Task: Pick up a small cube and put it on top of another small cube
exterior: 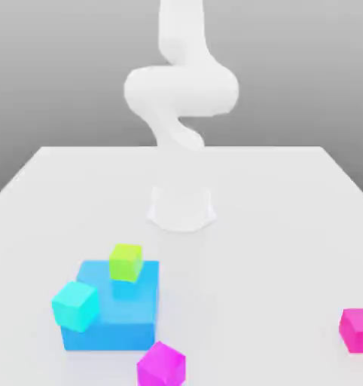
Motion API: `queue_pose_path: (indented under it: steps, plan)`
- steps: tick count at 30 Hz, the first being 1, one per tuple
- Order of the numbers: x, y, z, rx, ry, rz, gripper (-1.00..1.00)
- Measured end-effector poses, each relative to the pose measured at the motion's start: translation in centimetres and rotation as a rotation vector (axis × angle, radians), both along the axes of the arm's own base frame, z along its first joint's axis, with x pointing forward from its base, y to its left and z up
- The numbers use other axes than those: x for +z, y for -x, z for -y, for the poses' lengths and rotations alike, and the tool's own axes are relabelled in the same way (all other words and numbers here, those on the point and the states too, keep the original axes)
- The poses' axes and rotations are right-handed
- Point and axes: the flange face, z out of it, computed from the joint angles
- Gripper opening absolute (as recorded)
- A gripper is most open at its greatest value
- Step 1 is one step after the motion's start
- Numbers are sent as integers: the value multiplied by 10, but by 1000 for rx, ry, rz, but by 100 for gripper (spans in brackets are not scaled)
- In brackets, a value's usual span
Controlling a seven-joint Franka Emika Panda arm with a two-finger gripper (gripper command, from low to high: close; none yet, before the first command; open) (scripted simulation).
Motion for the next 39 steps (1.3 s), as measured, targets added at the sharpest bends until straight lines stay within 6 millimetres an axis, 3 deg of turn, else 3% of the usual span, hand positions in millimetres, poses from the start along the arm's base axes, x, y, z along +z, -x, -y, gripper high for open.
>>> queue_pose_path:
  steps: [7, 14, 20, 27, 30, 32, 33, 39]
  plan:
    - [-106, -70, -73, 45, -72, -200, 0]
    - [-227, -97, -157, 62, -84, -398, 0]
    - [-337, -79, -234, 81, -43, -556, 0]
    - [-466, -35, -282, 38, 43, -713, 0]
    - [-510, -29, -287, 34, 57, -729, 0]
    - [-538, -27, -288, 33, 59, -731, 0]
    - [-545, -27, -287, 33, 59, -731, -100]
    - [-548, -27, -288, 34, 58, -730, -100]
